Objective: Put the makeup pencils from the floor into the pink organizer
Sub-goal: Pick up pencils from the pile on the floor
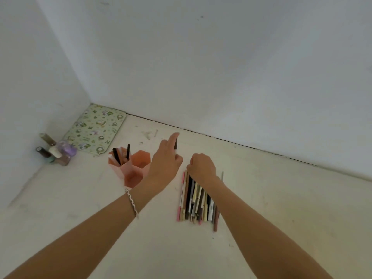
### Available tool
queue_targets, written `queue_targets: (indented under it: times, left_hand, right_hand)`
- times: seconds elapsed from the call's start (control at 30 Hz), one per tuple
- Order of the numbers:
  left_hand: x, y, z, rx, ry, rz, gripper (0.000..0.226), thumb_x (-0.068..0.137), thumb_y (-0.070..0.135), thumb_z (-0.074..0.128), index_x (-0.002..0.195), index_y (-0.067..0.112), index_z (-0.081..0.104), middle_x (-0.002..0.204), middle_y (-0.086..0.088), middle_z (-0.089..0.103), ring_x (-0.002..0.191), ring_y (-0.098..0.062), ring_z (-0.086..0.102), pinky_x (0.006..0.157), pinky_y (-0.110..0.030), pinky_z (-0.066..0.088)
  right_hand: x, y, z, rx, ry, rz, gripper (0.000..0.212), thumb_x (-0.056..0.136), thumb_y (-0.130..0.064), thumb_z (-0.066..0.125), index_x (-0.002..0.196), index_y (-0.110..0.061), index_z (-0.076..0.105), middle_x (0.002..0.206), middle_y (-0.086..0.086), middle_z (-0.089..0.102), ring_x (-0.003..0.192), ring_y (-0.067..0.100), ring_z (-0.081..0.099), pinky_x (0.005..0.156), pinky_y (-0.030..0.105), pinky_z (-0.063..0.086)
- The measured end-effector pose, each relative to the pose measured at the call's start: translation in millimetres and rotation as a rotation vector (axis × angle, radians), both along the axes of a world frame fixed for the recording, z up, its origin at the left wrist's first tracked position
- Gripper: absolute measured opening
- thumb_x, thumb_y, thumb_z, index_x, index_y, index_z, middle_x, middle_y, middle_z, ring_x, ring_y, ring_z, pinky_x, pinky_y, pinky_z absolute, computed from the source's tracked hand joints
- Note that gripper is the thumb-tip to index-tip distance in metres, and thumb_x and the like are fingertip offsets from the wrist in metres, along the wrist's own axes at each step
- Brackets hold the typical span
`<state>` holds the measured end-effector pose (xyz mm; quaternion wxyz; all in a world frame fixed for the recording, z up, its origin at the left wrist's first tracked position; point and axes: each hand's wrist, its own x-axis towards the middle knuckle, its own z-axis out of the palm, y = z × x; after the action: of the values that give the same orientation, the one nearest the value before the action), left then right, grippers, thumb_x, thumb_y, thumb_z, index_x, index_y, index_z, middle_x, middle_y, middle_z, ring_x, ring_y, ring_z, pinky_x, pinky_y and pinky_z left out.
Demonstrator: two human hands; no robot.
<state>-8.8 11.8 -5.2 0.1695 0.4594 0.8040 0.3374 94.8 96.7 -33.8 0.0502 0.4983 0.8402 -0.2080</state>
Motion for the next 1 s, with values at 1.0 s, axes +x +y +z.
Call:
queue_targets:
  times: [1.0]
  left_hand:
    - [-93.9, -26.1, 57.1, 0.411, -0.106, 0.202, 0.041, 0.087, 0.009, 0.06, 0.118, 0.033, 0.048, 0.087, 0.008, 0.059, 0.073, -0.003, 0.062, 0.06, -0.011, 0.048]
  right_hand:
    - [-35.1, 7.4, 40.6, 0.069, 0.819, -0.374, 0.009, 0.092, -0.024, 0.056, 0.086, -0.016, 0.055, 0.073, -0.008, 0.06, 0.063, 0.008, 0.054, 0.057, 0.019, 0.041]
